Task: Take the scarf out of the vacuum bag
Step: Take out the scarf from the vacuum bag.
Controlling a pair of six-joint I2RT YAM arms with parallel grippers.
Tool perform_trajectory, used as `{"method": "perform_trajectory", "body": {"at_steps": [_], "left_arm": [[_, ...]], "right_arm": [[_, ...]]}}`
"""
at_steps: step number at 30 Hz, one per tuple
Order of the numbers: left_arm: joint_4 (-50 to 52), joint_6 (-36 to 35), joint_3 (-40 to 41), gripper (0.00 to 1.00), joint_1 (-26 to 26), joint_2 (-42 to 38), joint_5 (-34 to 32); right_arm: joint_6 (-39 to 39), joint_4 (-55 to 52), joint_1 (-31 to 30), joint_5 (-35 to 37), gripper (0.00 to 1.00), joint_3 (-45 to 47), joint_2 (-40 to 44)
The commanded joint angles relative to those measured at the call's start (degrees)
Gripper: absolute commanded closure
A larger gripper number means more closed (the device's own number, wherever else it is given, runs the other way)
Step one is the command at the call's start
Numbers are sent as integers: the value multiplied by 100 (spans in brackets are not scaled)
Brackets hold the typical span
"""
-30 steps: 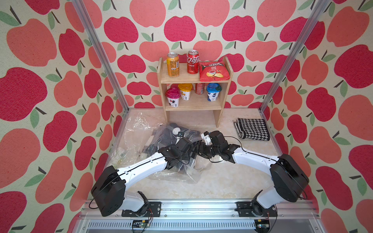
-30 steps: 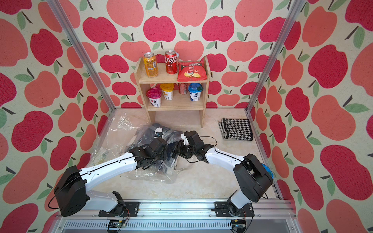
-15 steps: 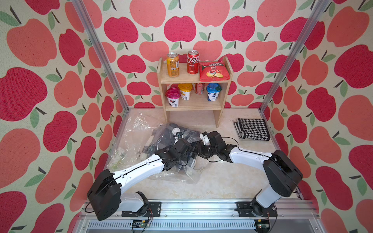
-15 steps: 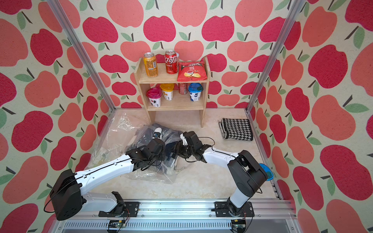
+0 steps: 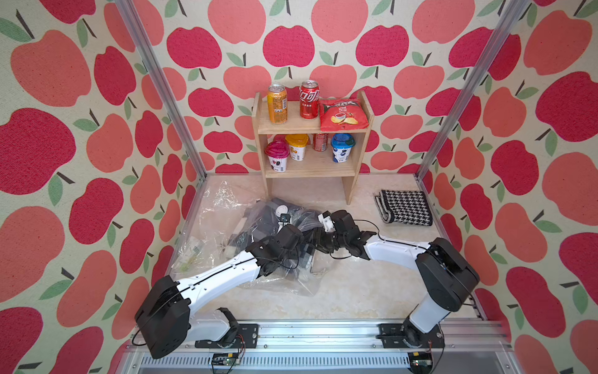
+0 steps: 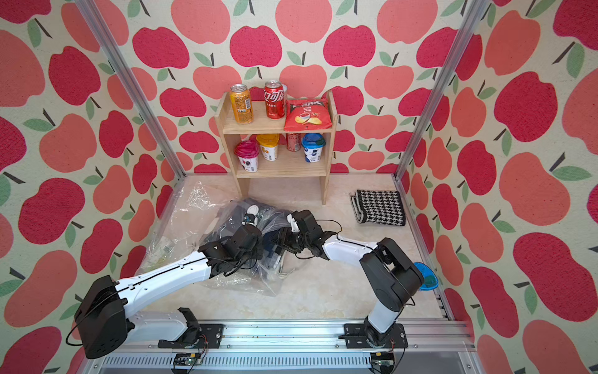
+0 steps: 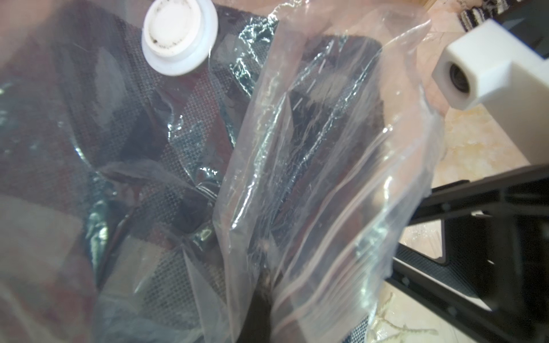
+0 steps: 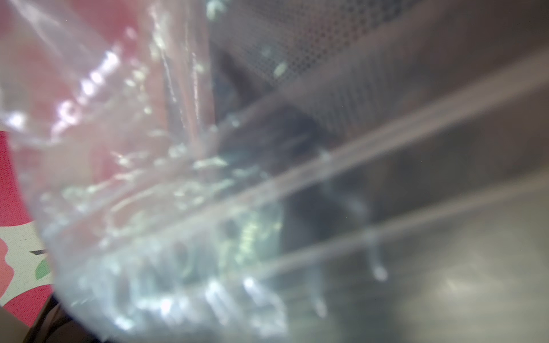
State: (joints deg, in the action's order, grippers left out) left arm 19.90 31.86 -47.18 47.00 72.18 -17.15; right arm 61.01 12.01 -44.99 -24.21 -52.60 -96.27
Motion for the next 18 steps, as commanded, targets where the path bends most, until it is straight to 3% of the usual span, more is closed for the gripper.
{"method": "perform_trajectory", "body": {"at_steps": [1, 10, 18], "left_arm": [[18, -6, 238, 100, 32, -306, 20], [21, 193, 628, 100, 182, -727, -147], [34, 251, 710, 100, 248, -654, -264]], "right_arm": [[86, 108, -45, -142, 42, -206, -145], [163, 140, -45, -167, 44, -224, -217], [-339, -1386, -53, 615, 39, -295, 339]]}}
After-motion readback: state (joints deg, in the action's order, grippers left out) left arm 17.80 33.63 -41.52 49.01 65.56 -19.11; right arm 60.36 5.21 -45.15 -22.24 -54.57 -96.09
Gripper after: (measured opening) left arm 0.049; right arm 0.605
